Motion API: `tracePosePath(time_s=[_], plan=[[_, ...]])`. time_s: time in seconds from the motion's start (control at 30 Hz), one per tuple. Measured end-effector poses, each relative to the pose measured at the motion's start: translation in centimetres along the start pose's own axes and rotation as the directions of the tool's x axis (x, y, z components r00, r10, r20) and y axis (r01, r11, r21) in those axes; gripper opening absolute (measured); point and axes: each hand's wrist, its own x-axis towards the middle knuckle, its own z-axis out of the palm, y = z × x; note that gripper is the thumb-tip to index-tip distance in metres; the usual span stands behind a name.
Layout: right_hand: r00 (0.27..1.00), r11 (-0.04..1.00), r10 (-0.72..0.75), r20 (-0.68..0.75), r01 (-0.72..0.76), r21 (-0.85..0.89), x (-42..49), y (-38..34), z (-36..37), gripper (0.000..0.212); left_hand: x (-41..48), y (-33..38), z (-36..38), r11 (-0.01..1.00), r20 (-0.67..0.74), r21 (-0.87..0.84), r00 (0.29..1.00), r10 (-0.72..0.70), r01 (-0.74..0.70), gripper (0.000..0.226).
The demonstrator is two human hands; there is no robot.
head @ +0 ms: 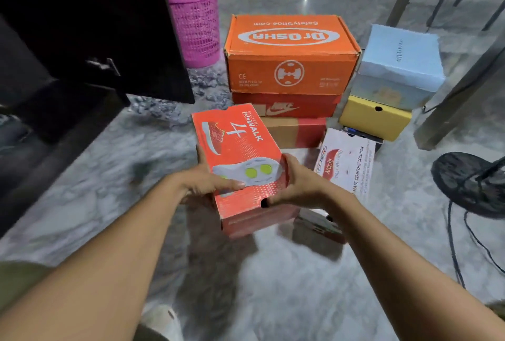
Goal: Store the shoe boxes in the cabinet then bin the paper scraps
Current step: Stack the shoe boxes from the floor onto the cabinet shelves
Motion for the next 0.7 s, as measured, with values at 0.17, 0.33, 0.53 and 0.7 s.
tracePosePath(time_s=[0.17,0.33,0.53,0.7], plan=[[0.988,0.987,-0.150,0.027,0.148,0.058,4.7,-4.9,2.5,0.113,-0.9,-2.8,-6.1,0.992,-0.241,-0.130,0.970,-0.032,0.001,0.140],[0.963,0.964,-0.267,0.046,0.266,0.028,9.3,-10.8,3.5,0.085,-2.0,-2.1,-11.8,0.942,-0.318,-0.330,0.946,-0.060,-0.051,0.124],[0.938,0.933,-0.334,0.093,0.343,-0.109,16.1,-19.1,4.9,0.072,-3.2,-1.1,-19.5,0.950,-0.391,-0.310,0.917,-0.085,-0.045,0.030],[0.916,0.876,-0.388,0.101,0.401,-0.268,22.4,-26.7,7.5,0.070,-2.3,-2.3,-26.9,0.931,-0.446,-0.355,0.891,-0.086,-0.088,0.033]])
